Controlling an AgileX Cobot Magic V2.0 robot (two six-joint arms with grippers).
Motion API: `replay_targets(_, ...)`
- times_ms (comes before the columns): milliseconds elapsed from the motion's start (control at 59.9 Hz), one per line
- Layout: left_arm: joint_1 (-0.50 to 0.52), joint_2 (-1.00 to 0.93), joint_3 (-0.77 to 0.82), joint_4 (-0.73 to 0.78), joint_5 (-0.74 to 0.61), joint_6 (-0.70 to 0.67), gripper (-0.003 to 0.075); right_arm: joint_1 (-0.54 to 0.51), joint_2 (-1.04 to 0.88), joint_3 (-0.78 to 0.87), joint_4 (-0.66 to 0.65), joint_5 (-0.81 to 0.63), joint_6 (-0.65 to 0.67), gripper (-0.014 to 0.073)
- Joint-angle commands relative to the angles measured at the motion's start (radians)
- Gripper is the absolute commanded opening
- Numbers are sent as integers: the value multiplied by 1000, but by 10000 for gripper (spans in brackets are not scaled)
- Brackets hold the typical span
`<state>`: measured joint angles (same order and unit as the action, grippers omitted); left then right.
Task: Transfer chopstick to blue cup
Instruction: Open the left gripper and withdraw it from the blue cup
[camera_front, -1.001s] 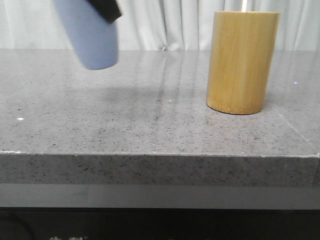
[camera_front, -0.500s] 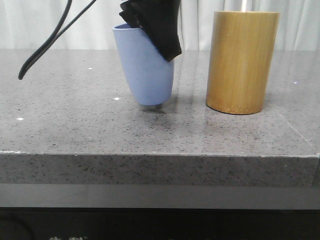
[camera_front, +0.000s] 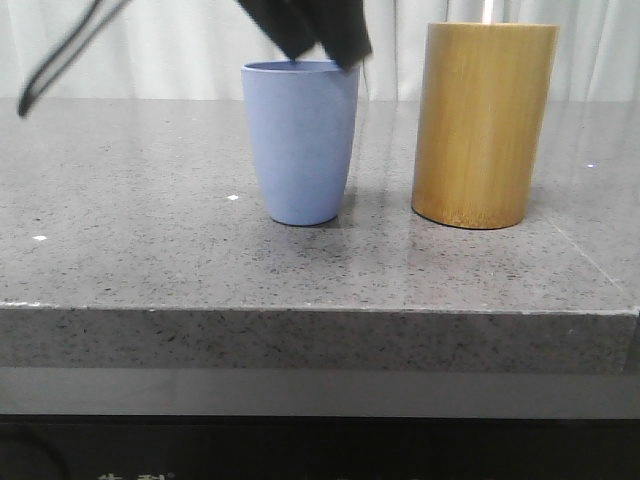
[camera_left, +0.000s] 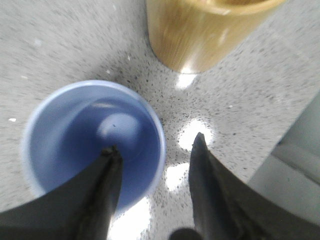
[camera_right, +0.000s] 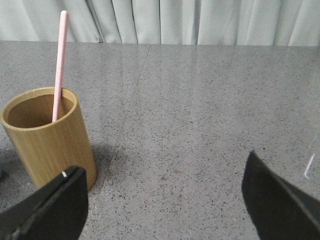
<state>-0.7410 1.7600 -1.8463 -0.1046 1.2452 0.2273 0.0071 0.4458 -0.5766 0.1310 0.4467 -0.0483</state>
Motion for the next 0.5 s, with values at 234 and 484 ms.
replay_targets(234,73,-272,-16,72,24,-49,231,-4,10,-35,1,-70,-5,634)
replay_targets(484,291,-411,139,97,24,-66,22,-4,10,-35,1,-70,-5,634)
